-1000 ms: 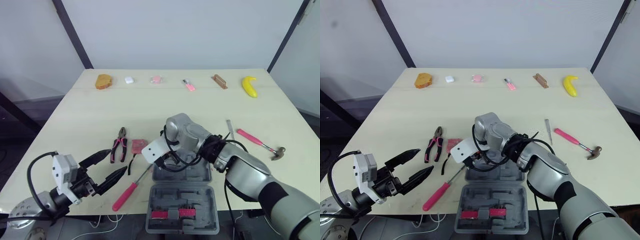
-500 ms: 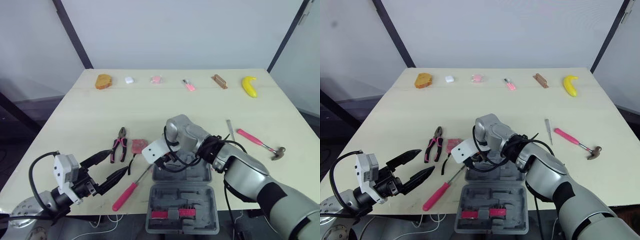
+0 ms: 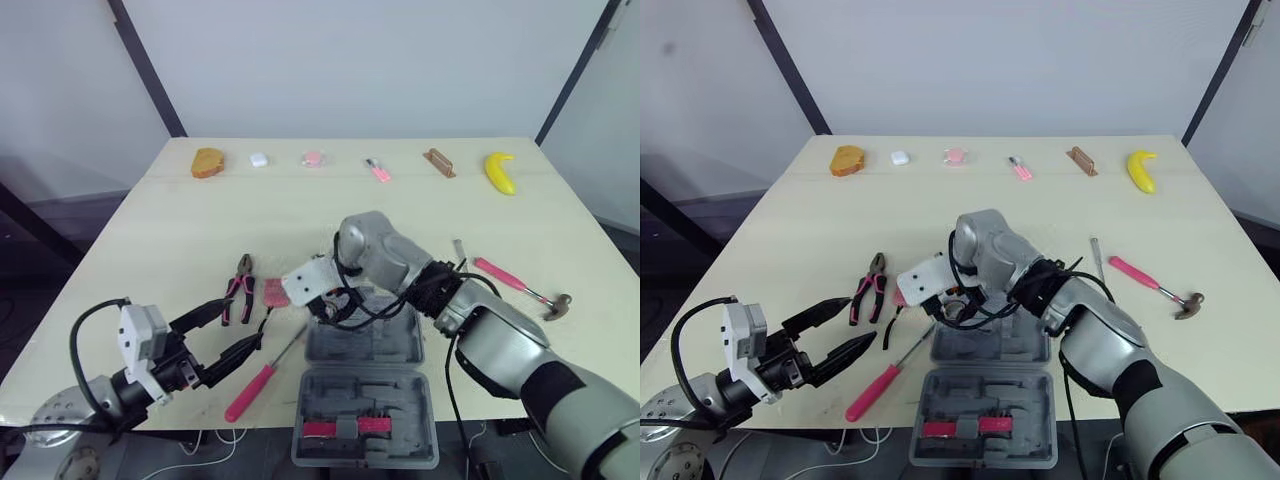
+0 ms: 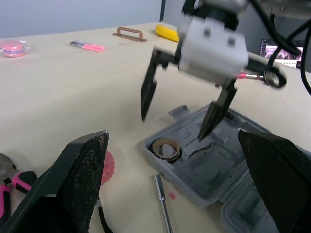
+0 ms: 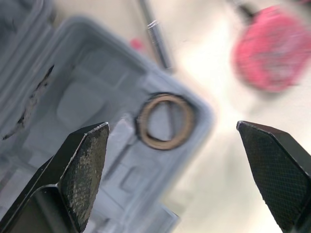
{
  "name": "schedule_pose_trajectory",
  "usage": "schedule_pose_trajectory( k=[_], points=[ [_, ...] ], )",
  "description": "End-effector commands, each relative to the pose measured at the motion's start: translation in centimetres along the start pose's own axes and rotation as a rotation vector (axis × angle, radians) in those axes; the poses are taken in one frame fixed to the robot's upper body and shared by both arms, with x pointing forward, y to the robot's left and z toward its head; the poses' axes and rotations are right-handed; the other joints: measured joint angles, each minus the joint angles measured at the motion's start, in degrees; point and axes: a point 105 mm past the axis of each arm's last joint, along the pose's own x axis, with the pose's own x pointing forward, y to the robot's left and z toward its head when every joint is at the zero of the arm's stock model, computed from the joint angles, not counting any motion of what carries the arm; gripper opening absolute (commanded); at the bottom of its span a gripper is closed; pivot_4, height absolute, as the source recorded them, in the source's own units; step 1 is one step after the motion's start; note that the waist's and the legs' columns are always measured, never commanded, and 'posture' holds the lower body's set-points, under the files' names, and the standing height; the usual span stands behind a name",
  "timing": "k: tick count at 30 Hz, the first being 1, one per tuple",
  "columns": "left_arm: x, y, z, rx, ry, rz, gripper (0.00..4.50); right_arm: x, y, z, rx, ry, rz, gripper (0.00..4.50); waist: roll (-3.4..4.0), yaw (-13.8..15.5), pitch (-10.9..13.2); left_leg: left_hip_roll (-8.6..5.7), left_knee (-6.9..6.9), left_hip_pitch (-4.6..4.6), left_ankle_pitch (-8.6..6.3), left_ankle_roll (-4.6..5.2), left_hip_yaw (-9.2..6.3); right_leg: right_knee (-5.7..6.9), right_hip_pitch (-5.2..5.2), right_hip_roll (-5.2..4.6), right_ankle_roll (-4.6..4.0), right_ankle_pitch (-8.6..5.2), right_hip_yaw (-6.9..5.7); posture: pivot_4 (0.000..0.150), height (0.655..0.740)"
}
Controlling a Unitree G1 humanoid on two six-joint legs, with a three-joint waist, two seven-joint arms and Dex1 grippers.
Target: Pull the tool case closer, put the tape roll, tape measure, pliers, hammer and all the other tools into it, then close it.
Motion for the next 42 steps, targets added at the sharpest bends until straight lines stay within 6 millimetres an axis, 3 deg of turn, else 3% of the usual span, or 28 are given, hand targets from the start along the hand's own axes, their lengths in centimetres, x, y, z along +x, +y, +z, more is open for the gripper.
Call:
schedule_pose_trajectory(
  k=[1, 6, 9, 12, 22, 25, 27, 42],
  points=[
    [0.0, 0.2, 0.6, 0.027, -0.002, -0.005, 4.50, -1.6, -1.1, 1.2, 0.093, -0.187, -0.134, 4.41, -0.02, 0.00, -0.01, 0.00, 0.00, 0.00, 0.00, 0.00, -0.01, 0.00, 0.00, 0.00, 0.00, 0.00, -0.01, 0.150, 0.7400],
    [0.0, 0.4, 0.5, 0.025, 0.007, -0.012, 4.50, -1.4, -0.5, 0.7, 0.396, -0.463, -0.267, 4.41, -0.07, 0.12, -0.04, 0.00, -0.03, 0.00, 0.00, 0.00, 0.00, -0.01, 0.01, -0.03, 0.00, 0.00, 0.00, 0.150, 0.7400],
    [0.1, 0.5, 0.5, 0.020, 0.009, -0.018, 4.50, -0.6, 1.0, 0.2, 0.533, -0.564, -0.314, 3.57, -0.08, 0.09, -0.04, 0.00, -0.06, -0.04, 0.00, 0.00, -0.01, -0.04, 0.00, -0.05, 0.00, 0.00, 0.00, 0.150, 0.7400],
    [0.2, 0.6, 0.5, 0.018, 0.010, -0.025, 4.50, -0.4, 1.5, -0.1, 0.581, -0.590, -0.361, 2.25, -0.08, -0.21, -0.02, -0.01, -0.06, -0.02, 0.00, 0.00, 0.04, -0.03, -0.01, -0.02, 0.00, 0.00, 0.04, 0.150, 0.7400],
    [0.1, 1.5, 0.4, 0.033, 0.031, -0.044, 4.50, 2.0, 3.2, -2.4, 0.624, -0.550, -0.449, 2.25, -0.14, -0.01, -0.01, -0.06, -0.05, -0.01, 0.00, 0.00, 0.05, -0.04, -0.01, 0.07, 0.01, 0.00, 0.06, 0.150, 0.7400],
    [0.2, 1.6, 0.3, 0.034, 0.037, -0.055, 4.50, 2.7, 3.6, -2.8, 0.628, -0.532, -0.453, 1.36, -0.14, -0.13, -0.01, -0.05, -0.05, 0.00, 0.00, 0.00, 0.04, -0.03, -0.01, 0.10, 0.00, 0.00, 0.06, 0.150, 0.7400],
    [0.2, 1.5, 0.3, 0.033, 0.036, -0.060, 4.50, 2.8, 3.6, -3.0, 0.629, -0.522, -0.464, 0.33, -0.14, -0.11, 0.00, -0.05, -0.05, 0.00, 0.00, 0.00, 0.03, -0.03, -0.01, 0.13, 0.00, -0.01, 0.05, 0.150, 0.7400],
    [0.1, 1.3, 0.1, 0.022, 0.049, -0.076, 4.50, 4.2, 3.8, -3.3, 0.721, -0.554, -0.448, 0.33, -0.16, -0.06, 0.00, -0.01, -0.06, 0.00, 0.00, 0.00, 0.03, -0.03, -0.01, 0.10, 0.00, 0.00, 0.06, 0.150, 0.7400]
  ],
)
